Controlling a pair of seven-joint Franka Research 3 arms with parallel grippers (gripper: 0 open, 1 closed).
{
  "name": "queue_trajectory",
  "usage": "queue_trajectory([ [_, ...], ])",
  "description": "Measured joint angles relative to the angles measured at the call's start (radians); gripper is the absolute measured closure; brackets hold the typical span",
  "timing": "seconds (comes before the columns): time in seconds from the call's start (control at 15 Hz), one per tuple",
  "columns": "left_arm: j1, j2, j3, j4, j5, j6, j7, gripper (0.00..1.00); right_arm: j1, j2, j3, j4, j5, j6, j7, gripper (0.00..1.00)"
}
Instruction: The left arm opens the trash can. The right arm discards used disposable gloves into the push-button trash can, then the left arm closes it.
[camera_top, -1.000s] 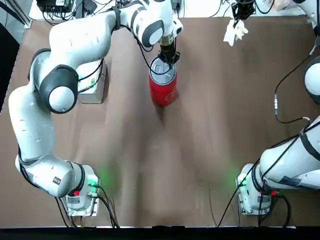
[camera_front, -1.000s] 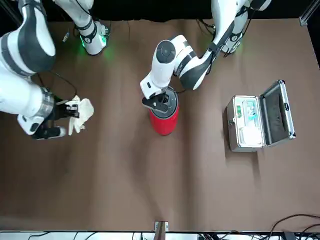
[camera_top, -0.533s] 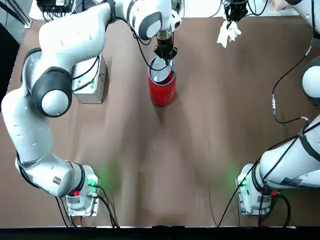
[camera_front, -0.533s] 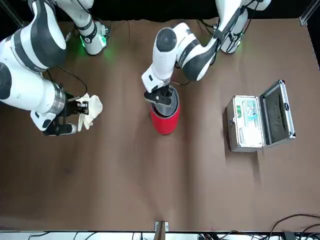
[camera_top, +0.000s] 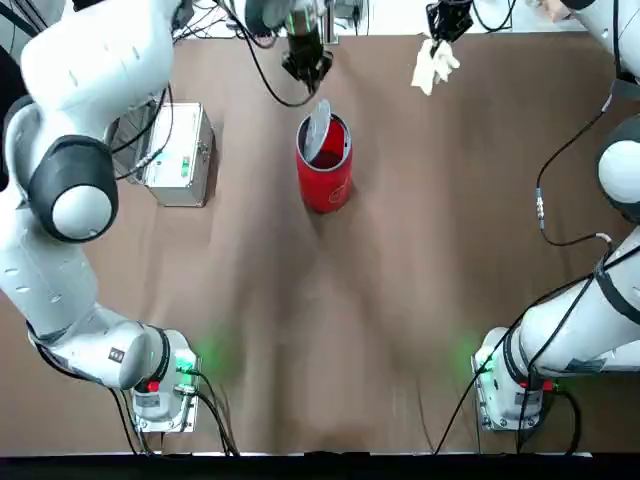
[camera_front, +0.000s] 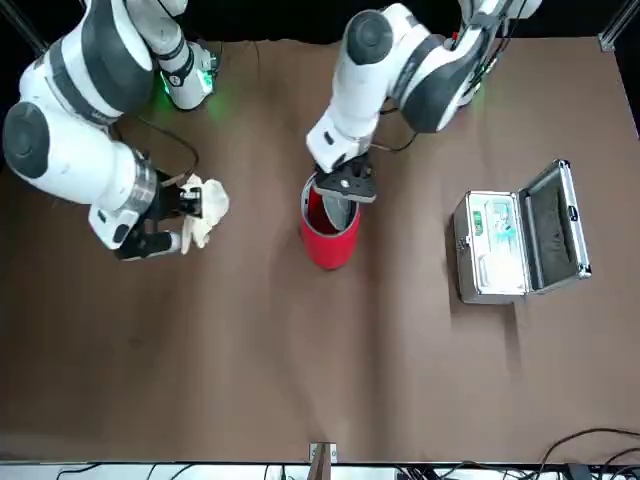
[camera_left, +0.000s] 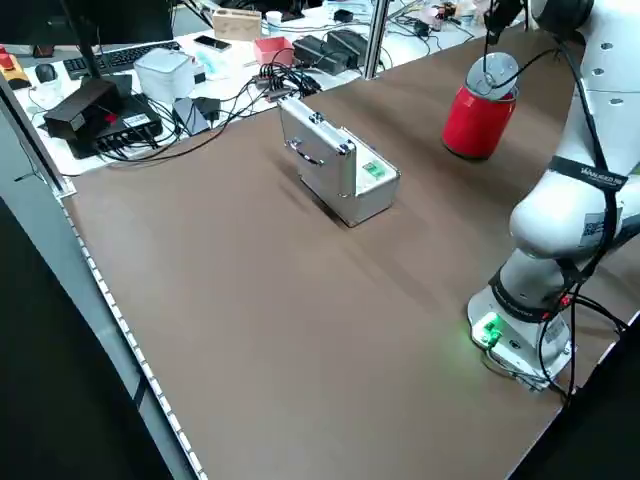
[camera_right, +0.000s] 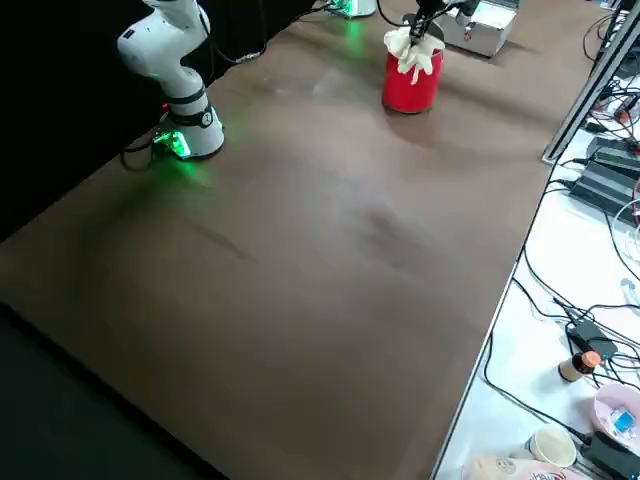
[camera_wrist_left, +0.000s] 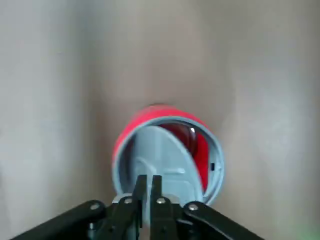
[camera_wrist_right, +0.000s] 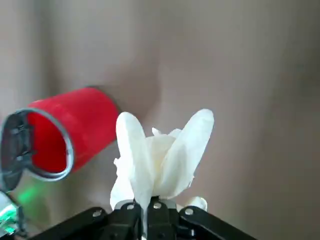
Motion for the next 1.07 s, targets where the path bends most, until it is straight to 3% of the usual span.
queue_trajectory([
  [0.07, 0.017, -0.012, 0.0, 0.009, -0.004, -0.027, 0.0, 0.84, 0.016, 0.001, 0.0, 0.0, 0.02, 0.004, 0.008, 0.97],
  [0.13, 0.047, -0.029, -0.001, 0.03, -0.007, -0.084, 0.001, 0.66, 0.053, 0.008, 0.0, -0.003, 0.044, 0.054, 0.039, 0.97],
  [0.2, 0.06, -0.037, 0.0, 0.037, -0.01, -0.104, 0.001, 0.58, 0.074, 0.017, 0.0, -0.005, 0.049, 0.084, 0.063, 0.97],
  [0.4, 0.087, -0.053, 0.0, 0.042, -0.019, -0.131, 0.001, 0.56, 0.116, 0.049, 0.0, -0.007, 0.06, 0.127, 0.098, 0.97],
  [0.47, 0.118, -0.068, -0.001, 0.044, -0.021, -0.156, 0.003, 0.41, 0.16, 0.095, 0.0, -0.009, 0.076, 0.184, 0.124, 0.97],
  [0.6, 0.148, -0.084, -0.001, 0.046, -0.022, -0.174, 0.006, 0.37, 0.2, 0.141, -0.001, -0.01, 0.109, 0.244, 0.17, 0.97],
  [0.8, 0.195, -0.115, -0.001, 0.047, -0.028, -0.215, 0.009, 0.11, 0.259, 0.191, -0.001, -0.01, 0.137, 0.284, 0.22, 0.97],
  [1.07, 0.271, -0.147, 0.0, 0.051, -0.052, -0.286, 0.127, 0.07, 0.317, 0.22, -0.001, -0.01, 0.139, 0.292, 0.276, 0.97],
])
